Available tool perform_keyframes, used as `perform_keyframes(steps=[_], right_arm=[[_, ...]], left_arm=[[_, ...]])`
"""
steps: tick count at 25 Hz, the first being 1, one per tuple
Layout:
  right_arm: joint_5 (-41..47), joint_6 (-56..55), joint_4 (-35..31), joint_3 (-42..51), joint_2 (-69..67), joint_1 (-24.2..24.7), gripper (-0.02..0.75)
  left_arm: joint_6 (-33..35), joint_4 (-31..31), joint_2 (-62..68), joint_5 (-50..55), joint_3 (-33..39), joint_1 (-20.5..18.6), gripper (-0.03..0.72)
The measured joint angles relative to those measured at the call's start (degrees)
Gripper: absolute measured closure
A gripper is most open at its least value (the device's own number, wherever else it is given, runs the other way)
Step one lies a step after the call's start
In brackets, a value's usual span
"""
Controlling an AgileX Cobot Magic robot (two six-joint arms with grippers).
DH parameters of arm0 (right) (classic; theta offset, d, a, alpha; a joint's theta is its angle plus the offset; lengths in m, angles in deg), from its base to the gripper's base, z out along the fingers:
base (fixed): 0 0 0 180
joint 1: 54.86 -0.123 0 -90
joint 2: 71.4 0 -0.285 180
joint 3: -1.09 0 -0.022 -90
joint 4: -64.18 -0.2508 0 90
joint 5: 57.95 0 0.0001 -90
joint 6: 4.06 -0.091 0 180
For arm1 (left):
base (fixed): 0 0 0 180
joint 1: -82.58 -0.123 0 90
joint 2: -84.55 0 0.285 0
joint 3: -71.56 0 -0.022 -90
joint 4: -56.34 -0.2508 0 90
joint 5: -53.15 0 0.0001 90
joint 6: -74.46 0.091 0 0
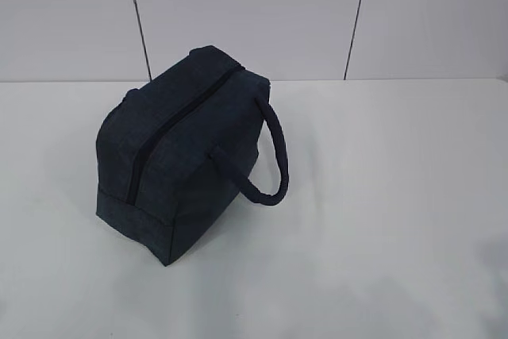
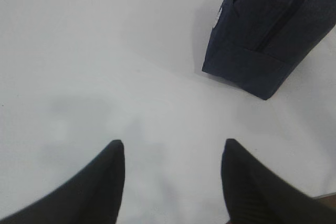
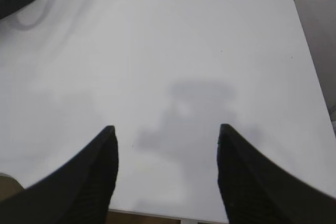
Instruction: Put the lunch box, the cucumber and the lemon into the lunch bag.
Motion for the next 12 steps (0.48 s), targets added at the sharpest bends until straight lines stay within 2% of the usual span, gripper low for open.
perform_keyframes(steps=[12], right_arm=[[0.0,0.0,0.0,0.0,0.0,0.0,0.278]], left_arm=[[0.0,0.0,0.0,0.0,0.0,0.08,0.266]])
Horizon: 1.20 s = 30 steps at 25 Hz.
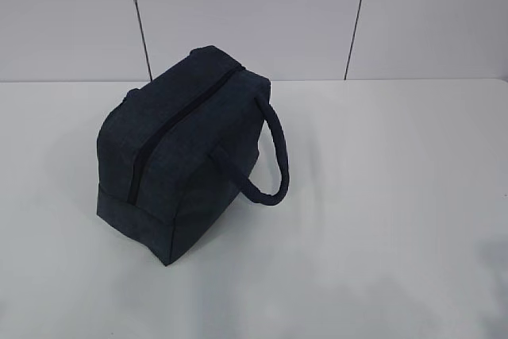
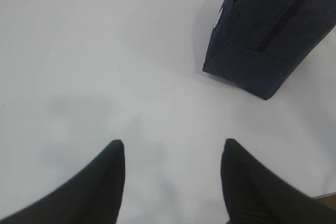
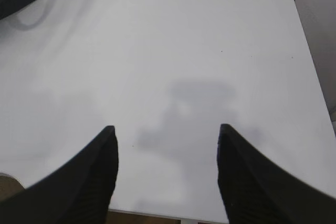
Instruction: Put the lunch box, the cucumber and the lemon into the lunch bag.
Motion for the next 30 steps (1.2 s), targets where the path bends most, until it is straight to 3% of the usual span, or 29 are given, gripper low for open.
perform_keyframes(steps=[8,15,30], right_arm=[[0.0,0.0,0.0,0.0,0.0,0.0,0.278],[0.0,0.0,0.05,0.0,0.0,0.0,0.278],[0.0,0.0,0.05,0.0,0.0,0.0,0.278]], left_arm=[[-0.13,-0.23,0.0,0.0,0.0,0.0,0.266],[-5.22,-4.6,0.0,0.0,0.0,0.25,0.267],[-5.75,-4.69,0.0,0.0,0.0,0.77,0.267]])
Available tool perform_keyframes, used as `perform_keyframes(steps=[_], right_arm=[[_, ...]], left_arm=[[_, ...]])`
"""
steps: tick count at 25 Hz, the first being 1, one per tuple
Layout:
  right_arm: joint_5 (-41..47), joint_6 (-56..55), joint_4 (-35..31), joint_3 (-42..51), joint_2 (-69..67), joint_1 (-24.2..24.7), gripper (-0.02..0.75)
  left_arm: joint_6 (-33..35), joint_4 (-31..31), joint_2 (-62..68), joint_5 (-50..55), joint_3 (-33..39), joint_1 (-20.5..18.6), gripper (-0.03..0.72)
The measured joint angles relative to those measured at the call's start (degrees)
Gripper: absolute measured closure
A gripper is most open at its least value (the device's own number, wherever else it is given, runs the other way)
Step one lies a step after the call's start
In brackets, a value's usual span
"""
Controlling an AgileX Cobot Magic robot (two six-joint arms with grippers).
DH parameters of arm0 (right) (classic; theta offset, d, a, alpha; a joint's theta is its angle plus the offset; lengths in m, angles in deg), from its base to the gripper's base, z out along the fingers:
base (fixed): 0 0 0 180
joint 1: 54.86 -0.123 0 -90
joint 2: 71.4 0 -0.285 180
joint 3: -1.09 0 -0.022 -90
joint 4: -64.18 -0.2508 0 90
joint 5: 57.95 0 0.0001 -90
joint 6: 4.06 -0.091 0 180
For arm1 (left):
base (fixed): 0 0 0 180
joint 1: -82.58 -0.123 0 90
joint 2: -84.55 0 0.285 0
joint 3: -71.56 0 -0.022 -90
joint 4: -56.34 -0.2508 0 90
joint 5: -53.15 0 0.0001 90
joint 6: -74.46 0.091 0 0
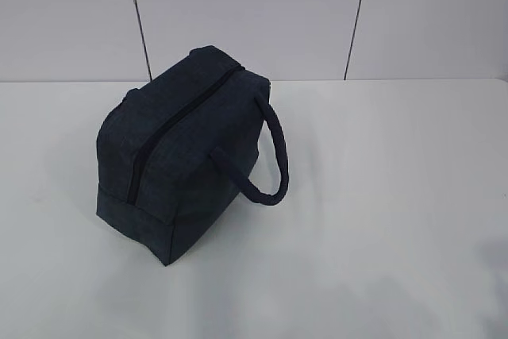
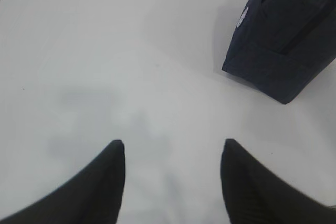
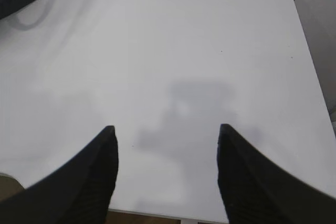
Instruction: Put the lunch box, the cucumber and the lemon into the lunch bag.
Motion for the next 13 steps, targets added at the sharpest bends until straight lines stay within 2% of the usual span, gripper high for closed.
perform_keyframes(steps=[13], right_arm=[[0.0,0.0,0.0,0.0,0.0,0.0,0.278]], left_arm=[[-0.09,0.0,0.0,0.0,0.0,0.0,0.284]])
